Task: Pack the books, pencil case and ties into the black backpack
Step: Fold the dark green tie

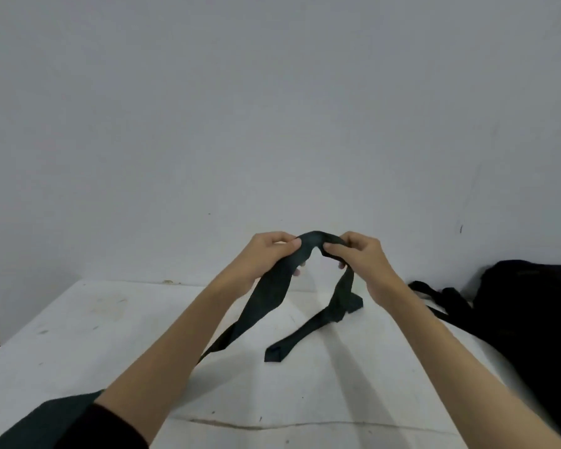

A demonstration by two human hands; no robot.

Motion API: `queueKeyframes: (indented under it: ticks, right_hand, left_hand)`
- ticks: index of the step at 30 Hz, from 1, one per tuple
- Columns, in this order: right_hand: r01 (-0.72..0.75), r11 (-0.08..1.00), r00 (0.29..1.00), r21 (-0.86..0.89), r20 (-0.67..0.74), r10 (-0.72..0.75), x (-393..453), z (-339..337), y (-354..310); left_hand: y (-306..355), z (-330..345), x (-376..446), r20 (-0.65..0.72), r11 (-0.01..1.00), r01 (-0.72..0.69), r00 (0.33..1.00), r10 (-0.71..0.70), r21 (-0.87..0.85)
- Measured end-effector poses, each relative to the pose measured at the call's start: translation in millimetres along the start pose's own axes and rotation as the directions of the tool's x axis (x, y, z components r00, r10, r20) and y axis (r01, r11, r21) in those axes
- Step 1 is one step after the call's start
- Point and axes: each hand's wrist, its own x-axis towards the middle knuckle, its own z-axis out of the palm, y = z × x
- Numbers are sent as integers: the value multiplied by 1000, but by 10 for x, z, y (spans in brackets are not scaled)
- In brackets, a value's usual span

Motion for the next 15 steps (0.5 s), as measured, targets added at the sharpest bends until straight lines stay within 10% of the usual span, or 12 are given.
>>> queueKeyframes:
  ticks: [10, 15]
  right_hand:
    - [139, 972, 990, 188, -11, -140, -491, -1123, -781]
    - [309, 947, 929, 88, -241, -281, -760, -1629, -1142]
  left_hand:
    - [1543, 854, -156, 192, 948, -229, 943, 273, -223]
    - [2136, 1245, -239, -43, 888, -459, 887, 460, 38]
